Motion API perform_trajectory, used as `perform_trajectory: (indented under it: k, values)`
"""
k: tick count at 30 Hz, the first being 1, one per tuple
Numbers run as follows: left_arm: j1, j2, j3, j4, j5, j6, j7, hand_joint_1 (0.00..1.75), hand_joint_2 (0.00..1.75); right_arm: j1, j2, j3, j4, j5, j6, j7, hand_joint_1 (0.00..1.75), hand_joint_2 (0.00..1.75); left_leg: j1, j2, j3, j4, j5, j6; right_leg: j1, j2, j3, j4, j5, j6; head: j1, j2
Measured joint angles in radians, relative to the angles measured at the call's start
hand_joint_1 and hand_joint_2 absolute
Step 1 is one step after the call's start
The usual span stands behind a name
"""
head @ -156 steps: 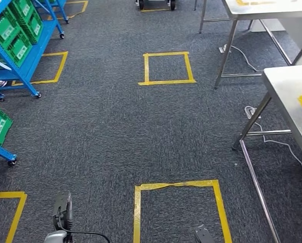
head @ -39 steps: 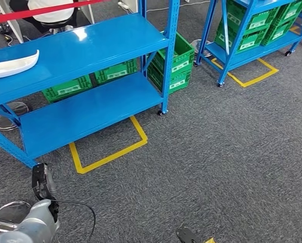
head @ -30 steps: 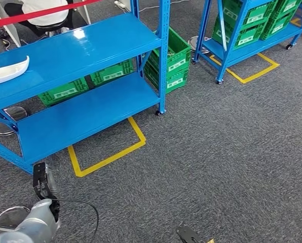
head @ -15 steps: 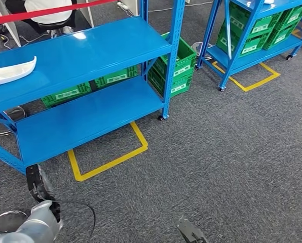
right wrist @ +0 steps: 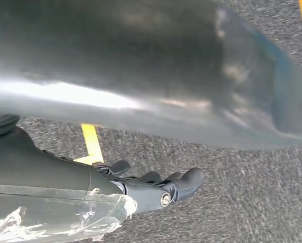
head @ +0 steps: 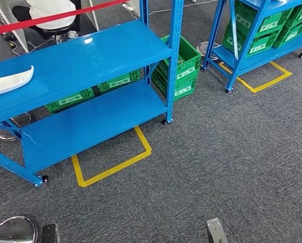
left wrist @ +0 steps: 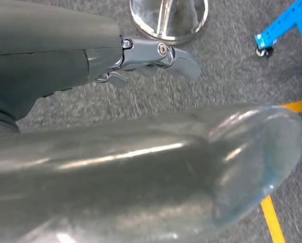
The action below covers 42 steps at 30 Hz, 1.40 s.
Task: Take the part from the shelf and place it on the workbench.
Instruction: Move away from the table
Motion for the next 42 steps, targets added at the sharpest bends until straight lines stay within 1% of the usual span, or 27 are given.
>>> perform_trajectory:
  k: [1, 2, 3, 4, 5, 6, 7, 8, 9, 12, 13, 16, 20, 22, 26, 29, 31, 32, 33, 35, 36, 37, 38, 39, 40, 41, 42]
  values:
    - [0.002, 0.001, 0.001, 0.001, 0.010, -0.020, -0.011, 0.00, 0.00, 0.000, 0.000, -0.006, 0.000, -0.001, 0.002, -0.010, 0.00, 0.00, 0.001, 0.000, -0.039, 0.068, -0.024, -0.002, 0.000, -0.001, 0.002, 0.000, -0.002, -0.003, 0.000, 0.000]
    - [0.005, 0.004, 0.004, 0.001, 0.027, -0.053, -0.023, 0.00, 0.00, 0.000, 0.000, -0.013, -0.001, -0.002, 0.005, -0.024, 0.00, 0.00, 0.001, 0.000, -0.073, 0.122, -0.035, -0.004, 0.000, -0.001, 0.005, 0.000, -0.005, -0.004, 0.000, 0.000]
    - [0.007, 0.011, 0.009, 0.000, 0.052, -0.099, -0.033, 0.00, 0.00, 0.000, 0.001, -0.020, -0.004, -0.002, 0.011, -0.043, 0.00, 0.00, 0.002, 0.000, -0.093, 0.143, -0.024, -0.006, -0.001, -0.001, 0.009, 0.000, -0.008, -0.005, 0.000, 0.000]
    - [0.008, 0.018, 0.017, -0.003, 0.079, -0.151, -0.038, 0.00, 0.00, 0.000, 0.002, -0.027, -0.009, -0.002, 0.018, -0.064, 0.00, 0.00, 0.003, 0.000, -0.096, 0.129, 0.006, -0.008, -0.002, 0.001, 0.014, 0.000, -0.011, -0.005, 0.000, 0.000]
    - [0.009, 0.026, 0.026, -0.009, 0.107, -0.204, -0.040, 0.00, 0.00, -0.002, 0.004, -0.033, -0.018, -0.002, 0.026, -0.085, 0.00, 0.00, 0.006, 0.001, -0.081, 0.081, 0.050, -0.011, -0.004, 0.002, 0.020, 0.000, -0.014, -0.003, 0.000, 0.000]
    - [0.009, 0.033, 0.034, -0.016, 0.133, -0.253, -0.040, 0.00, 0.00, -0.005, 0.008, -0.039, -0.028, -0.001, 0.033, -0.104, 0.00, 0.00, 0.008, 0.003, -0.058, 0.016, 0.097, -0.014, -0.005, 0.004, 0.025, 0.000, -0.018, 0.001, -0.001, 0.000]
    - [0.008, 0.039, 0.041, -0.024, 0.153, -0.293, -0.040, 0.00, 0.00, -0.010, 0.012, -0.044, -0.040, 0.001, 0.040, -0.116, 0.00, 0.00, 0.011, 0.003, -0.032, -0.049, 0.127, -0.015, -0.004, 0.006, 0.028, 0.003, -0.022, 0.006, -0.003, 0.000]
    - [0.006, 0.044, 0.048, -0.032, 0.169, -0.329, -0.041, 0.00, 0.00, -0.016, 0.016, -0.049, -0.054, 0.002, 0.046, -0.123, 0.00, 0.00, 0.013, 0.003, -0.014, -0.096, 0.144, -0.013, -0.002, 0.007, 0.029, 0.006, -0.026, 0.011, -0.003, 0.000]
    - [0.005, 0.047, 0.052, -0.039, 0.179, -0.356, -0.041, 0.00, 0.00, -0.020, 0.019, -0.052, -0.067, 0.003, 0.051, -0.126, 0.00, 0.00, 0.014, 0.002, -0.004, -0.123, 0.148, -0.010, 0.001, 0.008, 0.026, 0.008, -0.029, 0.011, -0.003, 0.000]
    - [0.007, 0.053, 0.059, -0.051, 0.195, -0.377, -0.041, 0.00, 0.00, -0.027, 0.024, -0.064, -0.100, 0.004, 0.075, -0.120, 0.00, 0.00, 0.012, -0.002, -0.001, -0.134, 0.145, -0.002, 0.004, 0.005, 0.023, 0.006, -0.034, -0.012, 0.000, 0.000]
    - [0.008, 0.054, 0.062, -0.052, 0.197, -0.368, -0.041, 0.00, 0.00, -0.028, 0.025, -0.069, -0.108, 0.005, 0.084, -0.118, 0.00, 0.00, 0.011, -0.003, -0.001, -0.134, 0.144, 0.001, 0.004, 0.004, 0.025, 0.003, -0.033, -0.014, 0.000, 0.000]
    - [0.008, 0.055, 0.067, -0.046, 0.188, -0.334, -0.041, 0.00, 0.00, -0.031, 0.027, -0.076, -0.117, 0.018, 0.099, -0.120, 0.00, 0.00, 0.009, -0.004, -0.001, -0.134, 0.144, 0.009, 0.002, 0.003, 0.034, -0.006, -0.026, 0.000, 0.000, 0.000]
    - [0.008, 0.055, 0.067, -0.032, 0.170, -0.311, -0.041, 0.00, 0.00, -0.030, 0.028, -0.083, -0.118, 0.033, 0.102, -0.125, 0.00, 0.00, 0.008, -0.003, -0.001, -0.134, 0.144, 0.013, 0.001, 0.004, 0.040, -0.015, -0.021, 0.022, -0.001, 0.000]
    - [0.009, 0.051, 0.067, -0.032, 0.169, -0.311, -0.041, 0.00, 0.00, -0.029, 0.028, -0.088, -0.119, 0.042, 0.103, -0.127, 0.00, 0.00, 0.008, -0.003, -0.001, -0.134, 0.144, 0.013, 0.001, 0.004, 0.040, -0.016, -0.021, 0.027, -0.001, 0.000]
    - [0.016, 0.037, 0.063, -0.073, 0.208, -0.349, -0.041, 0.00, 0.00, -0.027, 0.032, -0.099, -0.120, 0.057, 0.103, -0.138, 0.00, 0.00, 0.008, -0.003, -0.001, -0.134, 0.144, 0.014, 0.001, 0.004, 0.039, -0.016, -0.020, 0.028, -0.001, 0.000]
    - [0.024, 0.023, 0.056, -0.117, 0.248, -0.411, -0.041, 0.00, 0.00, -0.026, 0.039, -0.110, -0.121, 0.048, 0.113, -0.142, 0.00, 0.00, 0.005, -0.003, -0.001, -0.135, 0.143, 0.027, -0.003, 0.005, 0.041, -0.023, -0.016, 0.040, -0.001, 0.000]
    - [0.027, 0.014, 0.052, -0.138, 0.265, -0.440, -0.041, 0.00, 0.00, -0.025, 0.044, -0.122, -0.122, 0.035, 0.131, -0.143, 0.00, 0.00, 0.010, -0.002, 0.012, -0.159, 0.154, 0.037, -0.004, 0.004, 0.039, -0.021, -0.019, 0.047, -0.001, 0.000]
    - [0.028, 0.010, 0.050, -0.147, 0.268, -0.447, -0.041, 0.00, 0.00, -0.024, 0.046, -0.127, -0.122, 0.030, 0.138, -0.143, 0.00, 0.00, 0.013, -0.001, 0.020, -0.172, 0.160, 0.040, -0.003, 0.004, 0.030, -0.001, -0.033, 0.049, 0.001, 0.000]
    - [0.029, 0.005, 0.048, -0.154, 0.269, -0.450, -0.041, 0.00, 0.00, -0.024, 0.047, -0.132, -0.123, 0.027, 0.142, -0.144, 0.00, 0.00, 0.016, 0.000, 0.027, -0.183, 0.165, 0.042, -0.004, 0.003, 0.012, 0.040, -0.056, 0.050, 0.004, 0.000]
    - [0.030, 0.001, 0.045, -0.164, 0.269, -0.452, -0.041, 0.00, 0.00, -0.022, 0.048, -0.139, -0.123, 0.025, 0.145, -0.144, 0.00, 0.00, 0.016, 0.001, 0.031, -0.186, 0.165, 0.042, -0.008, 0.002, -0.050, 0.168, -0.117, 0.055, 0.007, 0.000]
    - [0.031, -0.001, 0.044, -0.168, 0.269, -0.452, -0.041, 0.00, 0.00, -0.020, 0.049, -0.142, -0.123, 0.024, 0.146, -0.143, 0.00, 0.00, 0.016, 0.001, 0.032, -0.186, 0.165, 0.040, -0.011, 0.002, -0.078, 0.223, -0.135, 0.059, 0.007, 0.000]
    - [0.033, -0.003, 0.043, -0.170, 0.269, -0.452, -0.041, 0.00, 0.00, -0.018, 0.049, -0.145, -0.123, 0.024, 0.146, -0.143, 0.00, 0.00, 0.017, 0.001, 0.033, -0.186, 0.163, 0.037, -0.015, 0.001, -0.092, 0.248, -0.136, 0.063, 0.007, 0.000]
    - [0.035, -0.005, 0.042, -0.172, 0.269, -0.452, -0.041, 0.00, 0.00, -0.016, 0.049, -0.148, -0.123, 0.023, 0.146, -0.143, 0.00, 0.00, 0.020, 0.000, 0.034, -0.184, 0.161, 0.032, -0.019, 0.001, -0.086, 0.234, -0.117, 0.068, 0.007, 0.000]
    - [0.037, -0.008, 0.041, -0.174, 0.269, -0.452, -0.041, 0.00, 0.00, -0.016, 0.049, -0.149, -0.123, 0.023, 0.146, -0.143, 0.00, 0.00, 0.024, -0.001, 0.036, -0.180, 0.158, 0.025, -0.023, 0.000, -0.060, 0.181, -0.083, 0.073, 0.008, 0.000]
    - [0.038, -0.009, 0.039, -0.176, 0.269, -0.452, -0.041, 0.00, 0.00, -0.017, 0.049, -0.151, -0.123, 0.023, 0.146, -0.143, 0.00, 0.00, 0.028, -0.002, 0.036, -0.173, 0.152, 0.015, -0.028, 0.001, -0.026, 0.112, -0.053, 0.080, 0.009, 0.000]
    - [0.039, -0.009, 0.038, -0.179, 0.269, -0.452, -0.041, 0.00, 0.00, -0.018, 0.051, -0.151, -0.124, 0.022, 0.147, -0.143, 0.00, 0.00, 0.031, -0.003, 0.035, -0.164, 0.146, 0.004, -0.030, 0.005, 0.005, 0.054, -0.032, 0.080, 0.011, 0.000]
    - [0.038, -0.008, 0.038, -0.183, 0.269, -0.452, -0.041, 0.00, 0.00, -0.018, 0.052, -0.152, -0.124, 0.022, 0.147, -0.143, 0.00, 0.00, 0.031, -0.004, 0.034, -0.157, 0.142, -0.006, -0.031, 0.009, 0.025, 0.019, -0.023, 0.075, 0.012, 0.000]
